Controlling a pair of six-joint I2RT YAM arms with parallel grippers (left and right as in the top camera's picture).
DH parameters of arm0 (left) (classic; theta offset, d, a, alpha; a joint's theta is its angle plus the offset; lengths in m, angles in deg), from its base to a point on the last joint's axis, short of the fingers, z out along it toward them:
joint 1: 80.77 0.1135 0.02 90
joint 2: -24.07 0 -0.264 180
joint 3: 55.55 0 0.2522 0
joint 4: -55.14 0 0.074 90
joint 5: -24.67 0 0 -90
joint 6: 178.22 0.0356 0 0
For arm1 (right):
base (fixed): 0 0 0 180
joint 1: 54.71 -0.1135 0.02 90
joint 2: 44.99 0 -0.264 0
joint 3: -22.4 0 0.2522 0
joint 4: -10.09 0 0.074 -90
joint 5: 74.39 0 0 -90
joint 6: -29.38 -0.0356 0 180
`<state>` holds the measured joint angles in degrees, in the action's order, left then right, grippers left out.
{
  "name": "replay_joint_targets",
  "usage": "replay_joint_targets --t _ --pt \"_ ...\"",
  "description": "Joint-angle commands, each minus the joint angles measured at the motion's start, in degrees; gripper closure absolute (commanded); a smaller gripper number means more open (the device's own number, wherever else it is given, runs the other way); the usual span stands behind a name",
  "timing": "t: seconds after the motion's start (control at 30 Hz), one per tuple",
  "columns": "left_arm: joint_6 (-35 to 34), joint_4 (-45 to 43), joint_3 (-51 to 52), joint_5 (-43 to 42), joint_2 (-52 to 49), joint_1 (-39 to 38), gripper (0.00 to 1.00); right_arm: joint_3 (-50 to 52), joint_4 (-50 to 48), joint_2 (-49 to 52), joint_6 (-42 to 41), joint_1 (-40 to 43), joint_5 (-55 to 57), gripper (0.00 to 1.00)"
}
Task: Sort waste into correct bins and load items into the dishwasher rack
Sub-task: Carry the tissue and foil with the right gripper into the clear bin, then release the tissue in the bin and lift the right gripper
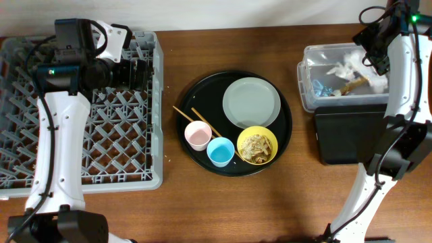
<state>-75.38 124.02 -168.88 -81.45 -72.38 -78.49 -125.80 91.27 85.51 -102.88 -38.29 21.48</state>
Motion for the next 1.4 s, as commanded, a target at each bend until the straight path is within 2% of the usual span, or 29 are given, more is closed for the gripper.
replay_joint_targets --t 0.0,0.07,0.2,0.4,0.53,0.73,1.03,1.17,1.37 --pt "-0.33 0.09 -1.25 -0.79 0.24 0.13 0.01 -0.24 -0.17 -2.89 3.23 0.15 -3.32 0.15" --pt "-0.33 0.09 -1.25 -0.79 0.24 0.13 0.01 -1.44 -0.09 -4.48 8.11 0.15 -7.78 0.15" --pt "-0.33 0.07 -1.25 -0.79 0.24 0.13 0.01 -2.58 3.67 -9.44 20.94 -1.20 -24.17 0.14" --pt "-0.33 0.09 -1.25 -0.79 0.24 0.13 0.01 -2.58 16.26 -13.16 27.98 -9.73 -25.42 0.16" --pt "-0.33 0.07 -1.25 -0.66 0.24 0.13 0.01 -2.16 21.62 -13.00 28.50 -17.97 -23.56 0.22" --pt "-0.33 0.09 -1.25 -0.66 0.24 0.13 0.01 -1.95 29.94 -13.03 28.57 -23.93 -21.79 0.23" --pt "-0.33 0.09 -1.25 -0.66 0.24 0.13 0.01 8.11 29.92 -13.51 29.49 -31.50 -20.22 0.23" --pt "-0.33 0.07 -1.25 -0.66 0.24 0.13 0.01 12.74 29.92 -14.01 28.55 -34.64 -19.89 0.26" --pt "-1.01 1.92 -1.25 -1.60 0.24 0.13 0.01 16.46 29.94 -14.49 23.78 -36.83 -10.69 0.26"
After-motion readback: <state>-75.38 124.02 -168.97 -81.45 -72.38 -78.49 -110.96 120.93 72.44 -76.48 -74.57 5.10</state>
